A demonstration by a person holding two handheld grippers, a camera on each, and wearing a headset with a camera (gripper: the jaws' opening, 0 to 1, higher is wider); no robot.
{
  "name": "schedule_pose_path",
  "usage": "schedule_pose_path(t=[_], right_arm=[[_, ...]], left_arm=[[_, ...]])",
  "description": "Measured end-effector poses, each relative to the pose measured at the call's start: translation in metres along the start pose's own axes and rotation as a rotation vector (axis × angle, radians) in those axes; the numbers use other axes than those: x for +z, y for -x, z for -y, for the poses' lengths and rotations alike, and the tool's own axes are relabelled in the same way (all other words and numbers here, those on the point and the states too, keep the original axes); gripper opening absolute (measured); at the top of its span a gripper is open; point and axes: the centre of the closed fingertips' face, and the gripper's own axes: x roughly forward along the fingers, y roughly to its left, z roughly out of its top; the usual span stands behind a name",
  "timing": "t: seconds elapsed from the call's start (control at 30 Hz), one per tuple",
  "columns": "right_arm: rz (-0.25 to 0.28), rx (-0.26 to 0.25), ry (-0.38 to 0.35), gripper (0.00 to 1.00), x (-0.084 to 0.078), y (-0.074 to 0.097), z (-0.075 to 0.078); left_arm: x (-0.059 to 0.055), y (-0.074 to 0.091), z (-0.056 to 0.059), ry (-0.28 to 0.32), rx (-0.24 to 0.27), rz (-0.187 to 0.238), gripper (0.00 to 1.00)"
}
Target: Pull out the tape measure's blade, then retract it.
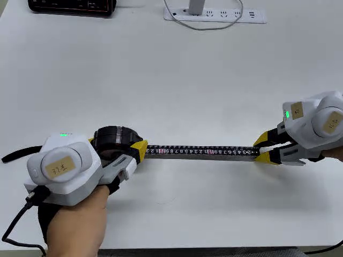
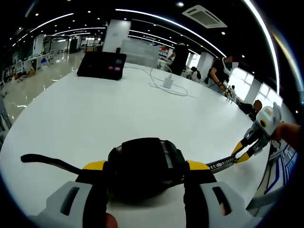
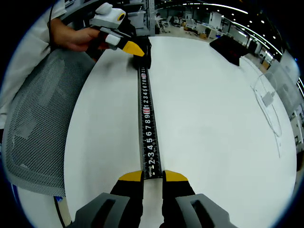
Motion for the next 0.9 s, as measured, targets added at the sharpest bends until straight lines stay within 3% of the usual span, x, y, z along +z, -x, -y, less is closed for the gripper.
schedule_pose_path(t=[0.9], right_arm=[[0.0,0.007,0.0,0.1,0.0001,0.0002,-0.0002]], left_arm=[[-0.001,-0.0003,0.0001,-0.027,0.009,-0.047,0.57]])
